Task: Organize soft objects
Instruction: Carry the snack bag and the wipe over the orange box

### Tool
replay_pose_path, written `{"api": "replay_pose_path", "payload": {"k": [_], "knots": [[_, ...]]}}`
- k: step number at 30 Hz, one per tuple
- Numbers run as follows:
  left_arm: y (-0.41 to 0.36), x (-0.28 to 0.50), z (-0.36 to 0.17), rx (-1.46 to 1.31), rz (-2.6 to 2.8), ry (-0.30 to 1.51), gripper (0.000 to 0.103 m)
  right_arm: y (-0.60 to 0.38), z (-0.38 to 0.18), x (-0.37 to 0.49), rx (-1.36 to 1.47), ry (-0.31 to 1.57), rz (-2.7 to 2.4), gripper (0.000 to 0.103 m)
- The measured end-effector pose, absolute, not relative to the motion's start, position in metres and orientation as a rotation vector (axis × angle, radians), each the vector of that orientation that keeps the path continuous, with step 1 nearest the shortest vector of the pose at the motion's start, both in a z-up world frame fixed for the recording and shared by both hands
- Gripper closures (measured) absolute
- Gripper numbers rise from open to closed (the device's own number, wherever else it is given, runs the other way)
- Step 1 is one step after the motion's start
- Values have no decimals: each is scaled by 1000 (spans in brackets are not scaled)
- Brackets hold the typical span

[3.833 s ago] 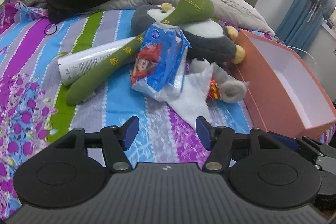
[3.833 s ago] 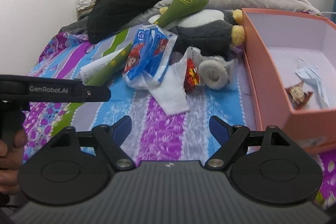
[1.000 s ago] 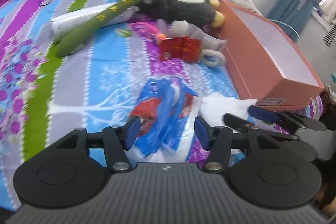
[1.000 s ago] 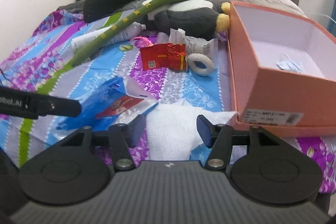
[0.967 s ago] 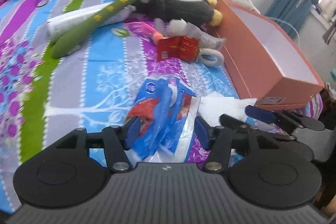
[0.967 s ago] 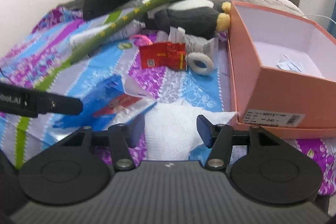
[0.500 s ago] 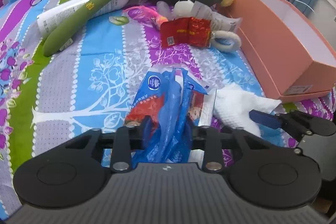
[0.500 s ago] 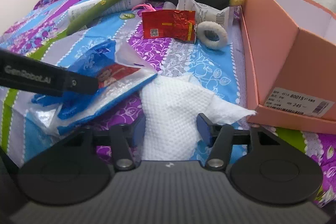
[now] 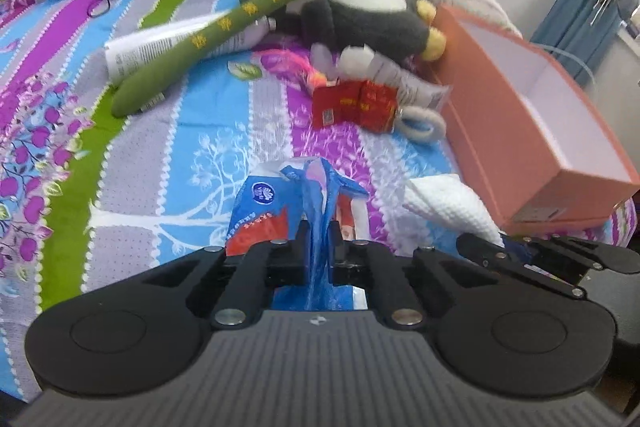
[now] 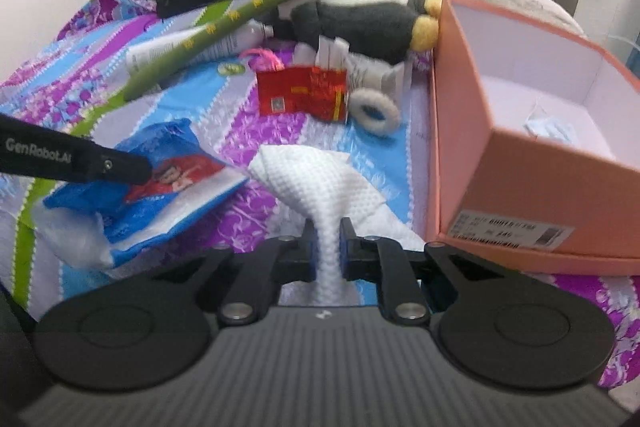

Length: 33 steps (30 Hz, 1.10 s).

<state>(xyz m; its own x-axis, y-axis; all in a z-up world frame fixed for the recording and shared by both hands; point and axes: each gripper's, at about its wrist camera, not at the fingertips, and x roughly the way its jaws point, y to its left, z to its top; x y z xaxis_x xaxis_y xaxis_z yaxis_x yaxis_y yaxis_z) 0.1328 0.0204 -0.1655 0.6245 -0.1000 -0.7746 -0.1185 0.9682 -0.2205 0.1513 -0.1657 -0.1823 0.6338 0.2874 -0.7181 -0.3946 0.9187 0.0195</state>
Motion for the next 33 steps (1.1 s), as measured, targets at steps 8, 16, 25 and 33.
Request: {"api": "replay_pose_path", "payload": {"k": [8, 16, 25, 33], "knots": [[25, 122, -129, -315, -15, 843, 96, -176, -140, 140, -102, 729, 371, 89], [10, 133, -79, -314, -67, 766, 96, -196, -87, 141, -59, 629, 369, 89], [-17, 163, -17, -295, -134, 654, 96, -218, -22, 160, -59, 455, 318, 89], [-51, 203, 30, -239, -188, 568, 96, -248, 12, 190, -63, 378, 252, 88]]}}
